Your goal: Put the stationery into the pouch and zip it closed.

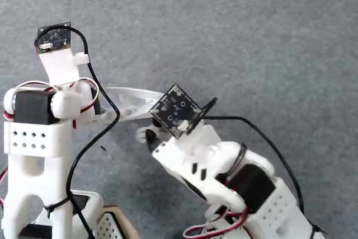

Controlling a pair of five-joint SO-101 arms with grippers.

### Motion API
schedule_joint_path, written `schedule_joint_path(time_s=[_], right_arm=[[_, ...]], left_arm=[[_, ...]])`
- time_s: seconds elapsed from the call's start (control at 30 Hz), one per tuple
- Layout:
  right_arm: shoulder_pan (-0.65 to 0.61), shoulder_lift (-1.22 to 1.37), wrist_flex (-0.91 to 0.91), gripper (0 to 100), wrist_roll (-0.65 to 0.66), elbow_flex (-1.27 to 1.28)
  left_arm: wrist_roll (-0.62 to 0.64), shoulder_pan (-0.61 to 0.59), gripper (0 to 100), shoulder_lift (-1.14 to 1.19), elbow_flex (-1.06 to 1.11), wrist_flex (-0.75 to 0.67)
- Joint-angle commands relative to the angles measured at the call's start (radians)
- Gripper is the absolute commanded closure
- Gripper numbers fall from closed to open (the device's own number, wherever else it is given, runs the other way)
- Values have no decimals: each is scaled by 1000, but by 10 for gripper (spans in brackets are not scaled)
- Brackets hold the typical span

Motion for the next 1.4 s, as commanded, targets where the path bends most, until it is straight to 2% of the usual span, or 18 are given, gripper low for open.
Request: schedule_joint_path(time_s=[0.0,0.2,0.4,0.7,0.77,0.9,1.0,1.13,1.37], right_arm=[[11,-10,-117,801,-12,76],[135,-12,-239,801,-11,191],[170,-12,-374,801,-14,229],[216,-13,-388,803,-11,237],[216,-13,-417,834,-11,248],[219,-13,-489,985,-11,294],[221,-13,-500,961,-9,303],[236,-15,-497,987,-8,298],[252,-99,-442,986,167,269]], left_arm=[[-3,-13,971,-3,-13,0],[-5,-13,971,-5,-13,0],[-5,-13,971,-5,-13,0],[-5,-13,971,-5,-15,0],[-5,-13,971,-5,-15,0],[-5,-13,971,-5,-15,0],[-5,-13,971,-5,-13,0],[-5,-13,971,-5,-13,0],[-5,-13,971,0,-13,0]])
